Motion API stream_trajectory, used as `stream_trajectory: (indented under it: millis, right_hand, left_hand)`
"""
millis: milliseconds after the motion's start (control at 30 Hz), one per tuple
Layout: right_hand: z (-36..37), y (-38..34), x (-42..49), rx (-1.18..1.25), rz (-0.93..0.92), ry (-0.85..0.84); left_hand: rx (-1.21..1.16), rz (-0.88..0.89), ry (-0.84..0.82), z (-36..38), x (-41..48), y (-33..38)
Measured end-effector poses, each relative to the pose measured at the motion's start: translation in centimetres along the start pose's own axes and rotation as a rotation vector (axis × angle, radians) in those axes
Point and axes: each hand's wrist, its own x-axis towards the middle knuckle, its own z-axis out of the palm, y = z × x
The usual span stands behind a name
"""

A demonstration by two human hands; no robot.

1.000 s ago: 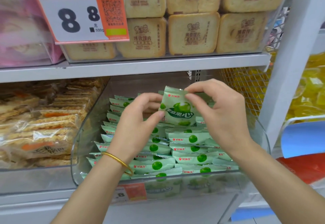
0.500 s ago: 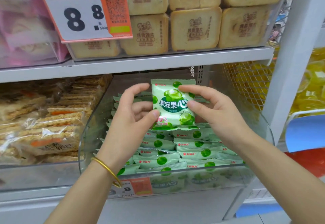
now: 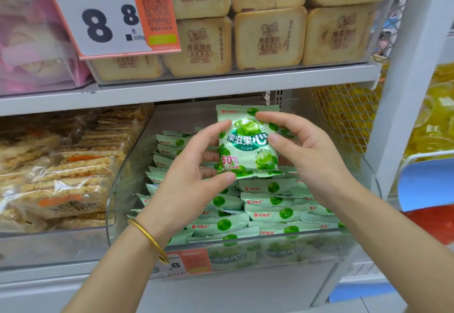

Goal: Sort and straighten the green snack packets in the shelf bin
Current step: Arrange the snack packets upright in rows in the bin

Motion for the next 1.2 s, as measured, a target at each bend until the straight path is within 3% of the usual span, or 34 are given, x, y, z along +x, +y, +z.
stream_trajectory:
  millis: [600,700,833,933,1067,1200]
  right_hand:
    - [0.0,0.1,0.1,-0.001,0.055,0.025]
    - [0.0,0.1,0.0,-0.002,0.071,0.023]
    - [0.1,0.2,0.0,0.030,0.121,0.040]
    - [0.3,0.3,0.1,0.113,0.172,0.043]
    - [0.3,0.2,0.3,0.270,0.273,-0.018]
    - [0.1,0.4,0.5,0.342,0.313,0.034]
  left_hand:
    - [0.018,0.011,0.007,0.2,0.1,0.2]
    - [0.115,0.023,0.034,0.2,0.0,-0.2]
    - [0.565,0.238,0.172,0.4,0.0,-0.6]
    - [0.740,0.314,0.141,0.7,-0.1,-0.9]
    - [0.773,0.326,0.246,0.9,0.1,-0.9]
    - [0.609,0.240,0.257,0.5,0.2,-0.2]
